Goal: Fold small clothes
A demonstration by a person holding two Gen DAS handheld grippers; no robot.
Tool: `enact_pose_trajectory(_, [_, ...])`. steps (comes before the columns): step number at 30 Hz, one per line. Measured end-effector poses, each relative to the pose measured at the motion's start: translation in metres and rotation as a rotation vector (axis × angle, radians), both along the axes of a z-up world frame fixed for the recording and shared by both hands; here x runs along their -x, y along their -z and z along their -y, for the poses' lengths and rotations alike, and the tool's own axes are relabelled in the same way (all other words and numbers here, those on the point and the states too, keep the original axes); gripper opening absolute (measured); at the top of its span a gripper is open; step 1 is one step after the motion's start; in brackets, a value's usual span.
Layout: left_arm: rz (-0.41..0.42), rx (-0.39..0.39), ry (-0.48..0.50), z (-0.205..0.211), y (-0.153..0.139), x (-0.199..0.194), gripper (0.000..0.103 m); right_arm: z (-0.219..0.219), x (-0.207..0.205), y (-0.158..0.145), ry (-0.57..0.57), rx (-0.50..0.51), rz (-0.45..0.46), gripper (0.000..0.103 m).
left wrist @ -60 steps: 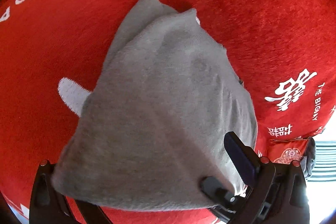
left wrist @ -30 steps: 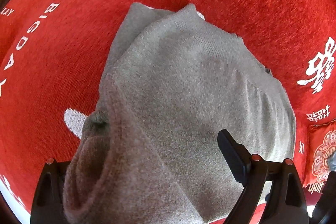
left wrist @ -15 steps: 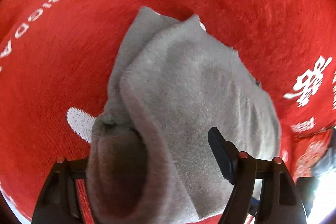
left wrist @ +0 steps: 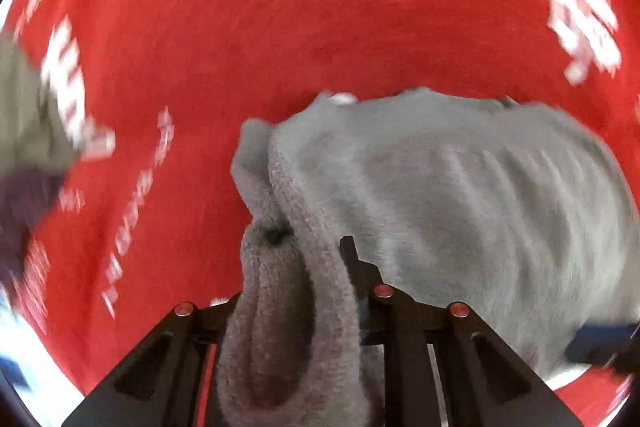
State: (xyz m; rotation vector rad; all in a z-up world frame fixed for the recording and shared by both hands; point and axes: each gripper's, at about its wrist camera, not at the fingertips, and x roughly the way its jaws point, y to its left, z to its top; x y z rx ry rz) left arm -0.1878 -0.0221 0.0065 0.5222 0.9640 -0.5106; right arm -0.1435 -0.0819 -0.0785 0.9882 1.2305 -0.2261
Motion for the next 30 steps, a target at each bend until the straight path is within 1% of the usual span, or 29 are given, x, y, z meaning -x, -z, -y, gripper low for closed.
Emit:
enact_pose_trajectory(2, [0.042, -0.025, 0.056, 0.006, 0.002, 0.010, 0.019, 0.009, -0.006, -0.014, 0.002, -0.002, 0.022, 0.062])
enact_pose_trajectory(4, [0.072, -0.043, 0.085, 0.011, 0.004, 0.016, 0.019, 0.018, -0.021, -0.031, -0.030, -0.008, 0.047, 0.063])
enact_pose_trajectory(5, [0.088, -0.046, 0.099, 0.011, 0.004, 0.020, 0.019, 0.022, -0.033, -0.039, -0.059, -0.008, 0.055, 0.067])
enact_pose_trajectory(6, [0.096, -0.047, 0.107, 0.011, 0.004, 0.022, 0.019, 0.025, -0.045, -0.046, -0.089, -0.003, 0.061, 0.074])
enact_pose_trajectory(7, [0.110, -0.050, 0.119, 0.013, 0.004, 0.025, 0.019, 0.027, -0.059, -0.053, -0.126, 0.004, 0.067, 0.078])
enact_pose_trajectory(8, [0.117, -0.051, 0.126, 0.012, 0.002, 0.025, 0.019, 0.027, -0.083, -0.062, -0.192, 0.012, 0.075, 0.081])
enact_pose_trajectory(10, [0.135, -0.055, 0.142, 0.014, 0.003, 0.028, 0.019, 0.022, -0.128, -0.072, -0.302, 0.015, 0.072, 0.081])
enact_pose_trajectory(13, [0.155, -0.058, 0.168, 0.015, 0.003, 0.033, 0.019, 0.007, -0.190, -0.075, -0.437, -0.011, 0.053, 0.081])
enact_pose_trajectory(14, [0.160, -0.058, 0.175, 0.015, 0.003, 0.034, 0.019, -0.003, -0.214, -0.073, -0.490, -0.023, 0.036, 0.081])
enact_pose_trajectory(17, [0.168, -0.054, 0.192, 0.015, 0.004, 0.039, 0.019, -0.031, -0.255, -0.060, -0.601, -0.067, -0.037, 0.081])
enact_pose_trajectory(19, [0.160, -0.047, 0.189, 0.014, 0.004, 0.039, 0.019, -0.053, -0.281, -0.046, -0.667, -0.046, -0.107, 0.081])
enact_pose_trajectory(20, [0.151, -0.043, 0.180, 0.013, 0.004, 0.037, 0.019, -0.062, -0.287, -0.042, -0.703, -0.027, -0.132, 0.081])
enact_pose_trajectory(21, [0.145, -0.041, 0.174, 0.012, 0.005, 0.036, 0.019, -0.076, -0.300, -0.034, -0.758, 0.008, -0.167, 0.081])
enact_pose_trajectory(23, [0.135, -0.040, 0.163, 0.009, 0.007, 0.032, 0.019, -0.092, -0.308, -0.020, -0.843, 0.052, -0.228, 0.081])
enact_pose_trajectory(24, [0.133, -0.041, 0.160, 0.008, 0.008, 0.032, 0.019, -0.097, -0.311, -0.014, -0.867, 0.062, -0.248, 0.081])
enact_pose_trajectory(26, [0.139, -0.040, 0.161, 0.006, 0.008, 0.032, 0.019, -0.099, -0.314, -0.001, -0.890, 0.074, -0.285, 0.081])
enact_pose_trajectory(27, [0.144, -0.040, 0.167, 0.006, 0.008, 0.033, 0.019, -0.098, -0.314, 0.006, -0.875, 0.073, -0.305, 0.081])
enact_pose_trajectory(28, [0.149, -0.043, 0.176, 0.008, 0.007, 0.035, 0.019, -0.095, -0.313, 0.012, -0.854, 0.065, -0.318, 0.080])
enact_pose_trajectory(29, [0.148, -0.043, 0.182, 0.009, 0.007, 0.035, 0.019, -0.092, -0.310, 0.017, -0.830, 0.058, -0.324, 0.063])
enact_pose_trajectory(30, [0.138, -0.043, 0.190, 0.011, 0.007, 0.035, 0.019, -0.090, -0.307, 0.021, -0.821, 0.073, -0.328, 0.032])
